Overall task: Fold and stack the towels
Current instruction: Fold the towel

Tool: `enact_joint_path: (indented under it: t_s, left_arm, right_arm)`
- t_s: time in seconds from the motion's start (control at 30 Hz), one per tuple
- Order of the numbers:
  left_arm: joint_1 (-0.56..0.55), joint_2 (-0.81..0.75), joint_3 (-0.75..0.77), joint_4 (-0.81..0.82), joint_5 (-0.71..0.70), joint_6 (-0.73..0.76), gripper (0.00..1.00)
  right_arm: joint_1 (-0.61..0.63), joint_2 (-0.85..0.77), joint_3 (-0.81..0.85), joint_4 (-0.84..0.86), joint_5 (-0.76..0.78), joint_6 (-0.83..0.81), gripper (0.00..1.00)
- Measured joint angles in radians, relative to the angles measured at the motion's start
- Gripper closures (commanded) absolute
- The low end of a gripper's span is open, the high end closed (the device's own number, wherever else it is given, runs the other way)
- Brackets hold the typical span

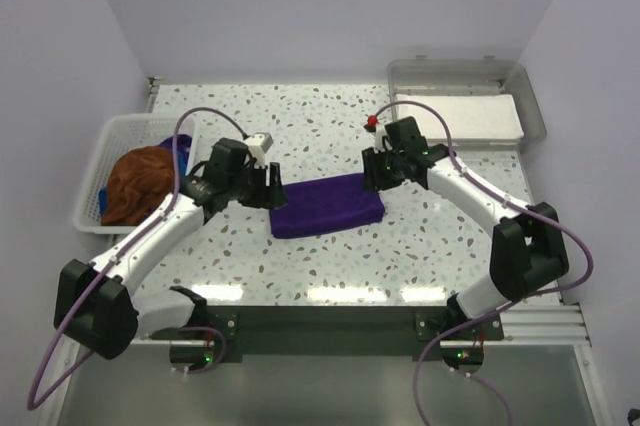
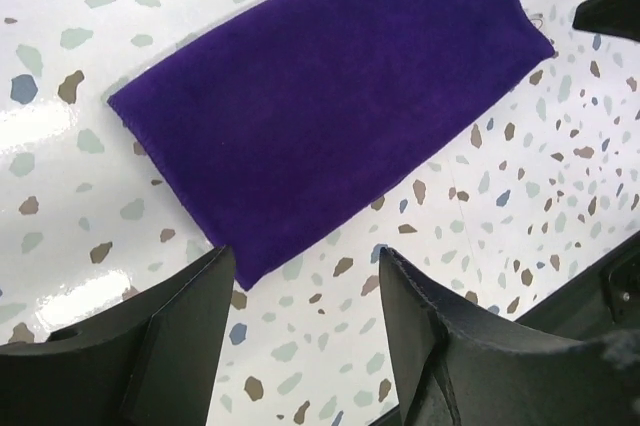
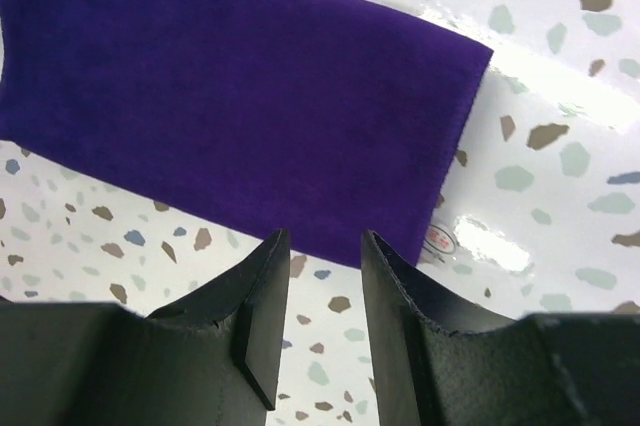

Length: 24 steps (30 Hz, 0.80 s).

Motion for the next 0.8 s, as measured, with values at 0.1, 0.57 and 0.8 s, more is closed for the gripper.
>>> enact_joint_path:
  t_s: [0.1, 0.57, 0.8]
  left_arm:
    - [-0.013, 0.045, 0.014, 0.025, -0.010, -0.017, 0.39]
    - [-0.155, 0.211, -0.222, 0.177, -0.117, -0.221, 0.71]
    - [-0.131, 0.209, -0.232, 0.193, -0.168, -0.291, 0.75]
  right_arm:
    - [0.022, 0.032, 0.000, 0.037, 0.000, 0.033, 0.63]
    - [0.028, 0.068, -0.283, 0.251, 0.025, 0.154, 0.64]
    - [0.027, 0.040, -0.334, 0.328, 0.024, 0.195, 0.62]
